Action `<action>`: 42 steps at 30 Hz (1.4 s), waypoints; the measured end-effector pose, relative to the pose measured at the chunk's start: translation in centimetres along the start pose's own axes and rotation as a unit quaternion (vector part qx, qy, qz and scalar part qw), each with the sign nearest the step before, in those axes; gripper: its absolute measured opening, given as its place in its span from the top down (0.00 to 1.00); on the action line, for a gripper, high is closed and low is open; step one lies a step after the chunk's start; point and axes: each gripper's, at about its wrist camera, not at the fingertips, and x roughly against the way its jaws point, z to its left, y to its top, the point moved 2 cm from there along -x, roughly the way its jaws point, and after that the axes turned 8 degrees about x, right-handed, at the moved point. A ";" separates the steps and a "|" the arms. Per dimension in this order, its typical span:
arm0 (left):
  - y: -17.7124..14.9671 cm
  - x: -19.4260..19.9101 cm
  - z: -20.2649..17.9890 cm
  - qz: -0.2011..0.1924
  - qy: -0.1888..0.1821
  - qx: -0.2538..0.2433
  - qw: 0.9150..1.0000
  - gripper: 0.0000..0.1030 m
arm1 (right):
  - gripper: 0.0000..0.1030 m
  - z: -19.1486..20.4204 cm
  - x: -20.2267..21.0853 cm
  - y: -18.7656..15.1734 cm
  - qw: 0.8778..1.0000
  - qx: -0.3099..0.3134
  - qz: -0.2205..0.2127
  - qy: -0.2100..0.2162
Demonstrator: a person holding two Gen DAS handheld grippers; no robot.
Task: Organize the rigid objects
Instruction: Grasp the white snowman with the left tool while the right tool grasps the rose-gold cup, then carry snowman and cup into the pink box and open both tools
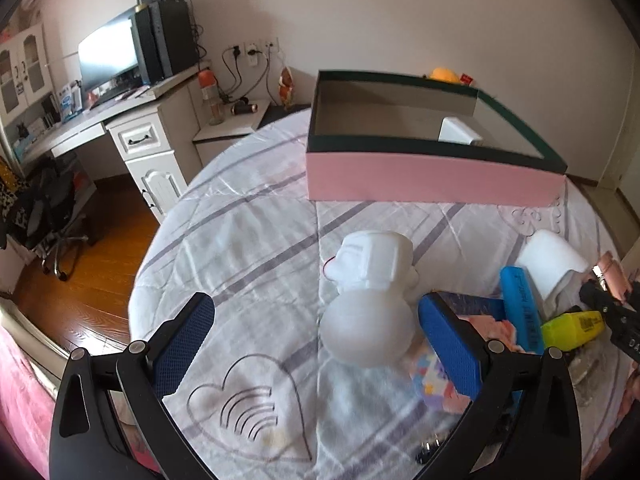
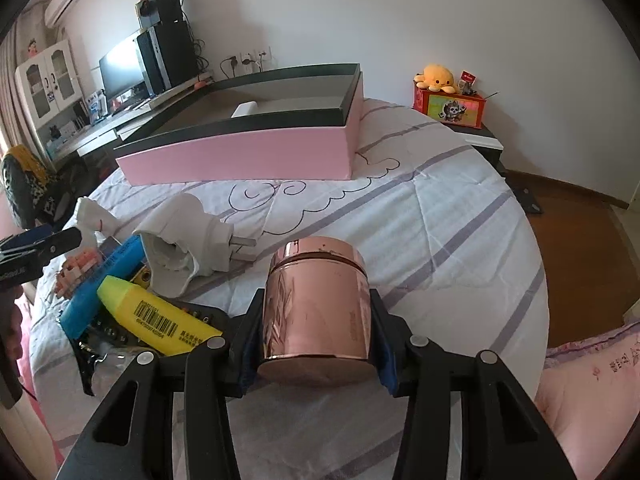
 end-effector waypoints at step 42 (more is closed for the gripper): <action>0.5 4.9 -0.2 -0.035 -0.066 -0.048 0.996 0.48 | 0.54 2.8 4.4 3.8 0.998 0.047 -0.047 -0.001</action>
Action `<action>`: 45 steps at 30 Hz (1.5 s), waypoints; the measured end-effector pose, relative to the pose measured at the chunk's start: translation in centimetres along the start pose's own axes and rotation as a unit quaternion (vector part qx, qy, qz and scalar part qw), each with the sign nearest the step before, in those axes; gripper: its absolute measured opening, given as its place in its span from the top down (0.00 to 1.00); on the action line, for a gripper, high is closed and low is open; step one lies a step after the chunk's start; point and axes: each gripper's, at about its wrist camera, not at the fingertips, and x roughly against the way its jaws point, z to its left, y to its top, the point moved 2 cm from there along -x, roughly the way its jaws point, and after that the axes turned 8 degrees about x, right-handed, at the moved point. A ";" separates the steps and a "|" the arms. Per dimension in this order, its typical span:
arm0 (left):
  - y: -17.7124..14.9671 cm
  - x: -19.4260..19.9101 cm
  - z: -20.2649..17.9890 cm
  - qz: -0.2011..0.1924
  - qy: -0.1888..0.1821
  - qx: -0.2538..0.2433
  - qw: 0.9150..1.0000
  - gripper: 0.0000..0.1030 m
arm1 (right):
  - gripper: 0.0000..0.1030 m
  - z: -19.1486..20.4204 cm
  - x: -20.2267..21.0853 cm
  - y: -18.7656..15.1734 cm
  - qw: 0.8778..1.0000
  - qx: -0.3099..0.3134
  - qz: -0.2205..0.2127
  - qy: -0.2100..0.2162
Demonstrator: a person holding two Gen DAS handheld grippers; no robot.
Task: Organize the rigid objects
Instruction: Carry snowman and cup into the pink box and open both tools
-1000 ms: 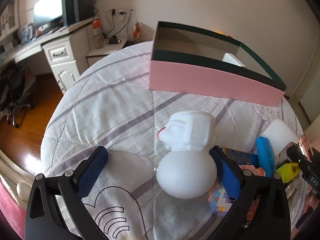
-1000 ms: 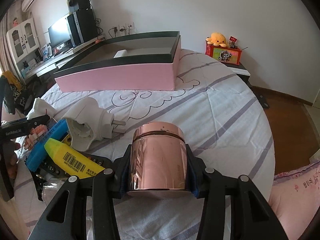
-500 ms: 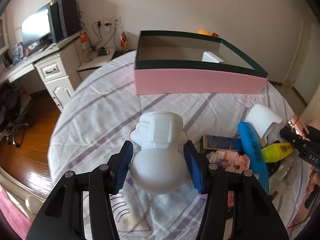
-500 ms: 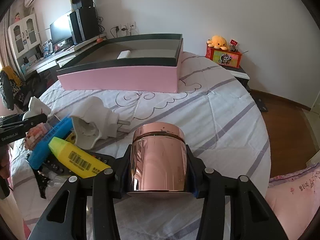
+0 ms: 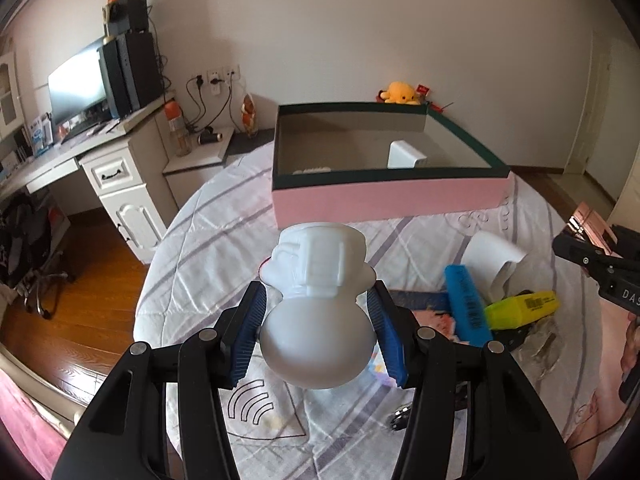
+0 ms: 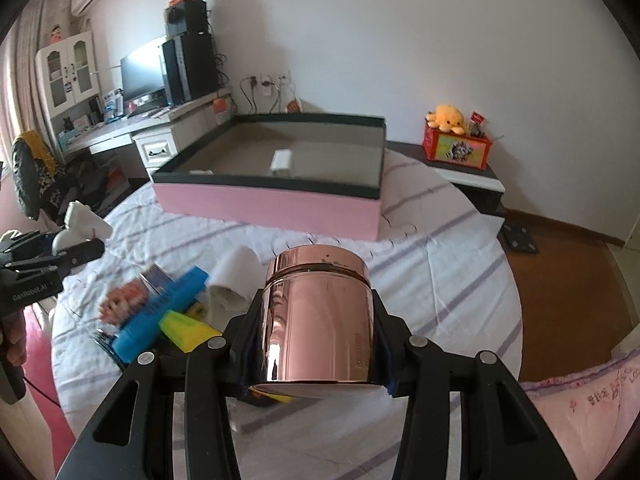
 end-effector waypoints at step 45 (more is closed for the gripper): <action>18.5 -24.7 -3.5 0.152 -0.005 -0.054 0.987 0.48 | 0.54 -3.3 -24.7 16.9 0.986 0.025 0.161 0.046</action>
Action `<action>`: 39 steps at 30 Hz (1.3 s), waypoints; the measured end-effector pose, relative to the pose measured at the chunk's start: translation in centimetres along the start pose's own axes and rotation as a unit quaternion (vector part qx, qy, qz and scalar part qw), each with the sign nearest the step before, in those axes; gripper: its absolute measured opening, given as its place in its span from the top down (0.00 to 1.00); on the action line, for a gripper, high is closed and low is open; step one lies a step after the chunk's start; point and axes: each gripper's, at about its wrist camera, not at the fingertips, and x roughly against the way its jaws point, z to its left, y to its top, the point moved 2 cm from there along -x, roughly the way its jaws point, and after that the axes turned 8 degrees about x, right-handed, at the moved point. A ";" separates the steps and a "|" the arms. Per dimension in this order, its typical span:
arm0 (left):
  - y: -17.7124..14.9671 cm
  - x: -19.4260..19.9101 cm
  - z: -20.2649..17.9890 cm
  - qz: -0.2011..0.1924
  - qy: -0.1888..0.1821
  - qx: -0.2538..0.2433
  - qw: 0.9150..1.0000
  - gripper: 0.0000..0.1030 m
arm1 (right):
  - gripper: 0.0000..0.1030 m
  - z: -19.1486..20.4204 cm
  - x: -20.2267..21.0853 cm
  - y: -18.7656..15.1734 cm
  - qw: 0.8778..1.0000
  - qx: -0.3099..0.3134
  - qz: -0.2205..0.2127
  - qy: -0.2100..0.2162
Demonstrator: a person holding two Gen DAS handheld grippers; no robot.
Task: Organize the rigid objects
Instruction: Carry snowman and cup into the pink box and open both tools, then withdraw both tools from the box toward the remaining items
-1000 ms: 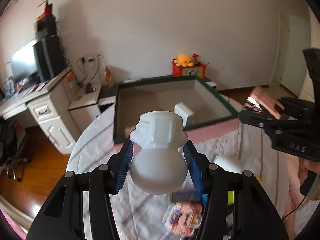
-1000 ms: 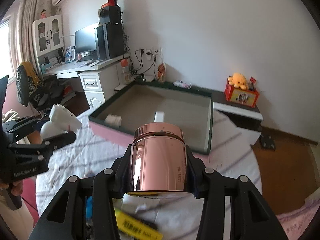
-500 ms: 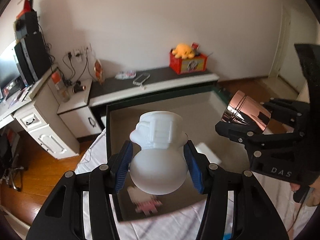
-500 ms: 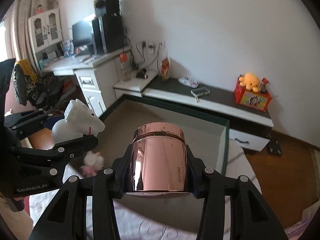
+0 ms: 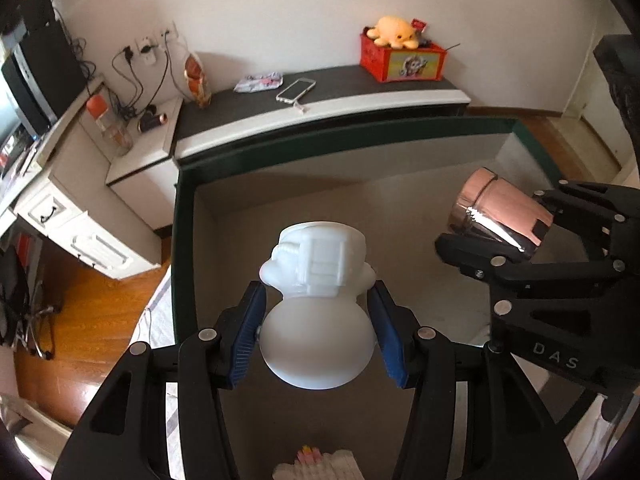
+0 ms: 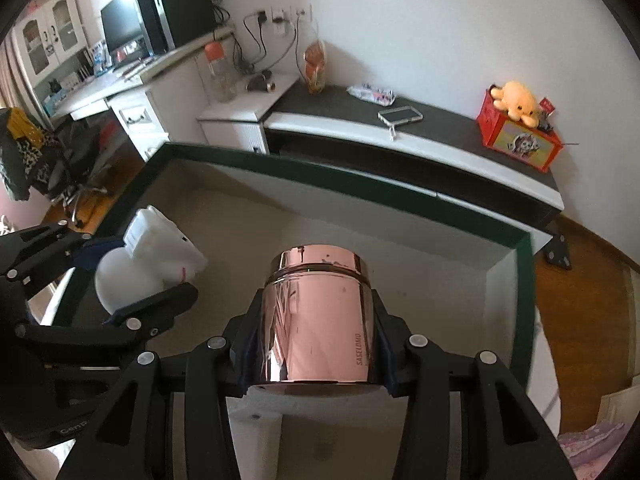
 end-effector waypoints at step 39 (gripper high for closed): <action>-26.6 30.8 -1.3 -0.314 0.061 0.070 0.945 0.00 | 0.00 9.4 30.7 -21.8 0.943 -0.009 -0.314 -0.109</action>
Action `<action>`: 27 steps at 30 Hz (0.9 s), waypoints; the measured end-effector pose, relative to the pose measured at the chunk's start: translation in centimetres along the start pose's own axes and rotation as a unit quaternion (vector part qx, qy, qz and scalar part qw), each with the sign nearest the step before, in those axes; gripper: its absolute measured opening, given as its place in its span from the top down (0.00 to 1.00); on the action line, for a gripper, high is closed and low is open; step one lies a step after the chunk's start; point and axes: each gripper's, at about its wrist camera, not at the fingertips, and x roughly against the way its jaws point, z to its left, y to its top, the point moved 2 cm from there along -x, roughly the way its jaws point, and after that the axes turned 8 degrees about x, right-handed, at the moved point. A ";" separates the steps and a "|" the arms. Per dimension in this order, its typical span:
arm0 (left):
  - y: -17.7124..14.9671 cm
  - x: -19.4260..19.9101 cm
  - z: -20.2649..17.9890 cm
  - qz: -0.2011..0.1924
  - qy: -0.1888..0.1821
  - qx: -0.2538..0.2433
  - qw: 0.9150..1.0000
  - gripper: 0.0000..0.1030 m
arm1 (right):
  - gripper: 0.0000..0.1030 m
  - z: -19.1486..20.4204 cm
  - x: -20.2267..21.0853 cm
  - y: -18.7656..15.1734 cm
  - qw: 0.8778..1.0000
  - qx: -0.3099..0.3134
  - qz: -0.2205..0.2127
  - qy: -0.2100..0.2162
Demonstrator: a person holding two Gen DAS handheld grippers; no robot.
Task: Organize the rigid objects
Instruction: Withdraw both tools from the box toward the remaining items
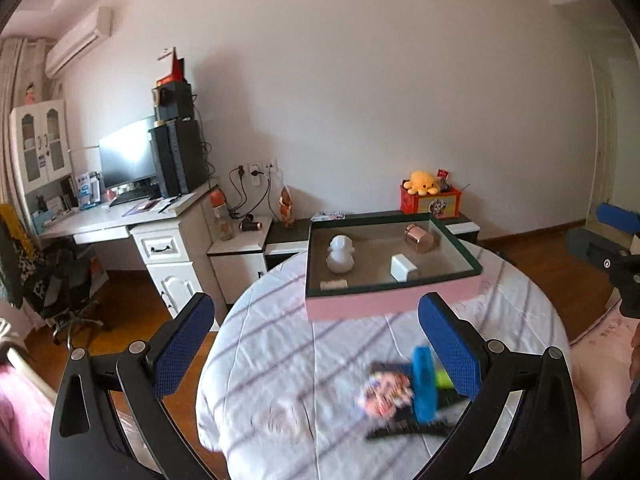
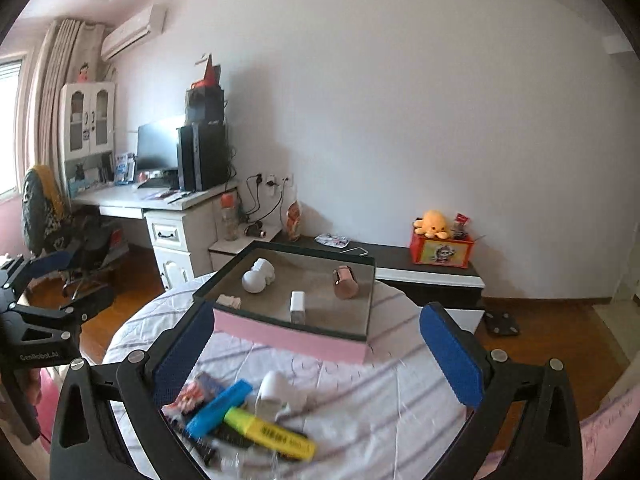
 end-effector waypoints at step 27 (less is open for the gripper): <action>-4.9 3.7 -0.3 0.037 -0.025 -0.024 0.999 0.00 | 0.00 0.5 4.6 -6.1 0.999 -0.033 0.022 -0.035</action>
